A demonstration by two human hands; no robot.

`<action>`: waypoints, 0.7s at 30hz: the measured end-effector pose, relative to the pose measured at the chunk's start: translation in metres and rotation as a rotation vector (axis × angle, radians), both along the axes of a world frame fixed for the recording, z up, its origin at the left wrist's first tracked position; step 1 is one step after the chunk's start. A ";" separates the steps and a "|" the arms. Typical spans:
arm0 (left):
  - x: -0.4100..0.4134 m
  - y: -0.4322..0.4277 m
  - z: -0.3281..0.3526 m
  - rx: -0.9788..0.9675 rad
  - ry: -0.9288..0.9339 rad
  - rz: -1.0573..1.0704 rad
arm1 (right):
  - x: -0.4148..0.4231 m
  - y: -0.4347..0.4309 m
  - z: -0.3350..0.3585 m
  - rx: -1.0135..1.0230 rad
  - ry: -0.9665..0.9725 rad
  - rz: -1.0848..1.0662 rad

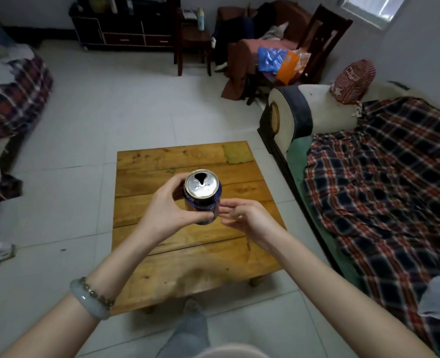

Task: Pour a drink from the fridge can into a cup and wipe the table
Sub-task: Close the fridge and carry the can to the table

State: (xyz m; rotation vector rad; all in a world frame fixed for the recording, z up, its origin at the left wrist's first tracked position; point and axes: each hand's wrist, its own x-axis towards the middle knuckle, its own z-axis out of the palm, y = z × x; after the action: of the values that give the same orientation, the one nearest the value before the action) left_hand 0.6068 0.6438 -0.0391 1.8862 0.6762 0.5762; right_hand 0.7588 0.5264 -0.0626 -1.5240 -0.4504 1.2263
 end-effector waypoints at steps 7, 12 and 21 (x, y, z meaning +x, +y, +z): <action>0.050 0.077 -0.036 -0.047 0.044 0.015 | 0.053 0.085 -0.039 -0.047 0.107 -0.006; 0.076 0.114 -0.086 -0.105 0.081 0.069 | 0.082 0.131 -0.085 -0.118 0.146 0.010; 0.119 0.153 -0.192 -0.204 0.171 0.154 | 0.127 0.186 -0.197 -0.236 0.058 0.155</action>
State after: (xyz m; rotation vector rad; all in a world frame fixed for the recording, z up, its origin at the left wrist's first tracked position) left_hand 0.7262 0.7970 -0.2309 1.7145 0.9616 0.4281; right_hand 0.8854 0.7122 -0.2594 -1.6711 -0.4026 1.4832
